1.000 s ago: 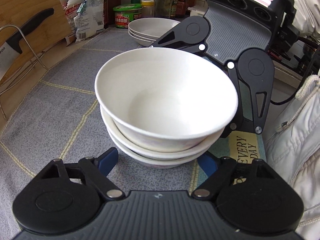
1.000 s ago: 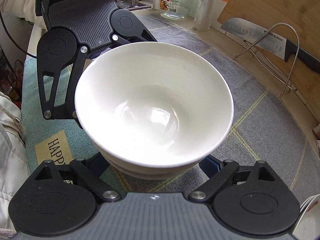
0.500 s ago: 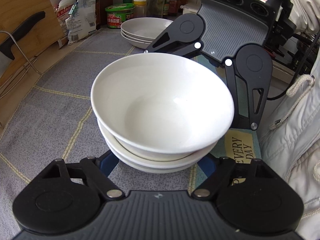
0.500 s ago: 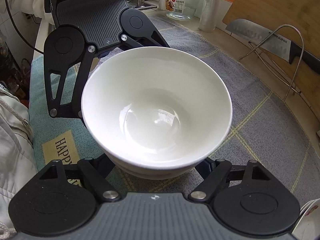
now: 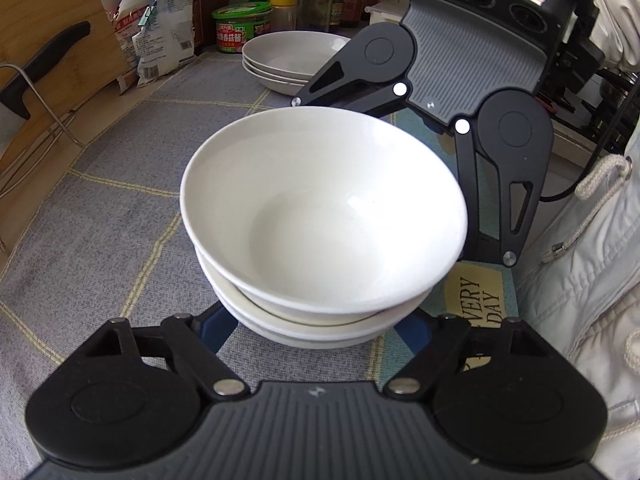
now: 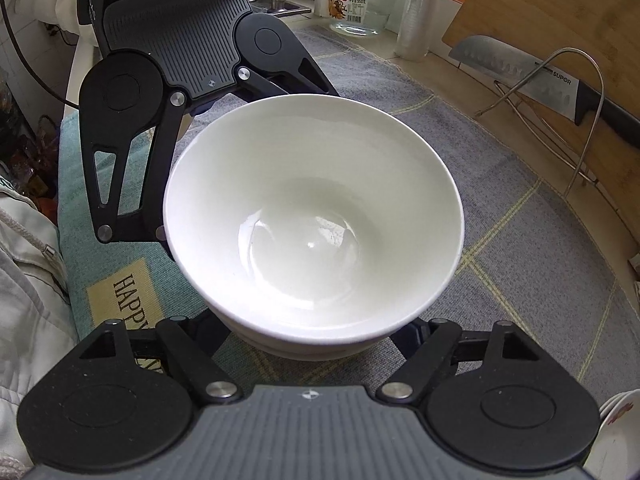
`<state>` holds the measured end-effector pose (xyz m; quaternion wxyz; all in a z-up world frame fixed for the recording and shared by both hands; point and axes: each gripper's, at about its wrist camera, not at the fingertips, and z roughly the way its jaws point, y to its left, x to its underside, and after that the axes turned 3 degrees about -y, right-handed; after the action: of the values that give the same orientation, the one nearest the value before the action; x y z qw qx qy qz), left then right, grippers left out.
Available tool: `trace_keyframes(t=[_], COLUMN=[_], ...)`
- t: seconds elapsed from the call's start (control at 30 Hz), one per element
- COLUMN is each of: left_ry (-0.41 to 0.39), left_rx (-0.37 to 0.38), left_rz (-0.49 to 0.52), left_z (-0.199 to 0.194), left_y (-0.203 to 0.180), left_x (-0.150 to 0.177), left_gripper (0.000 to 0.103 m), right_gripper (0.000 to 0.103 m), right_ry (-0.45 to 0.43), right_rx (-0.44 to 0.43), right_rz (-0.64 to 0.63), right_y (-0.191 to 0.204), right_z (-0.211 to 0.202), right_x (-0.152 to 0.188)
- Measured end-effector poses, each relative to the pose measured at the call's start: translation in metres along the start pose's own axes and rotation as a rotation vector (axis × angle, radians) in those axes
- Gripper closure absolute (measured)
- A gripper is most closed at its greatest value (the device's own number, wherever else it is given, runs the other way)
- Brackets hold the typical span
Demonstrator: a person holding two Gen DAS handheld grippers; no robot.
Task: Organize plates and bowls
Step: 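Carry the bowl stack with the right gripper over the plate stack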
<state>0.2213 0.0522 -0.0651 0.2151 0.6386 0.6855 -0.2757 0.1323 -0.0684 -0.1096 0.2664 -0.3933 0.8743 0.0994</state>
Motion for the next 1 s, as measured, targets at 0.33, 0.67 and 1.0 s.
trace_keyframes(t=[0.33, 0.67, 1.0], left_ry=[0.004, -0.011, -0.033], left_rx=[-0.014, -0.033, -0.049], left_rz=[-0.007, -0.012, 0.008], left_z=[0.004, 0.024, 0.069], left_y=[-0.016, -0.025, -0.028], left_x=[-0.023, -0.068, -0.115], left_gripper=[0.020, 0.020, 0.020], right_gripper=[0.017, 0.017, 0.017], right_ry=[-0.002, -0.008, -0.023], right_rx=[-0.002, 0.009, 0.035], right_rz=[-0.013, -0.041, -0.052], right_y=[-0.004, -0.030, -0.072], right_z=[-0.026, -0.068, -0.109], right_x=[0.009, 0.036, 0.078])
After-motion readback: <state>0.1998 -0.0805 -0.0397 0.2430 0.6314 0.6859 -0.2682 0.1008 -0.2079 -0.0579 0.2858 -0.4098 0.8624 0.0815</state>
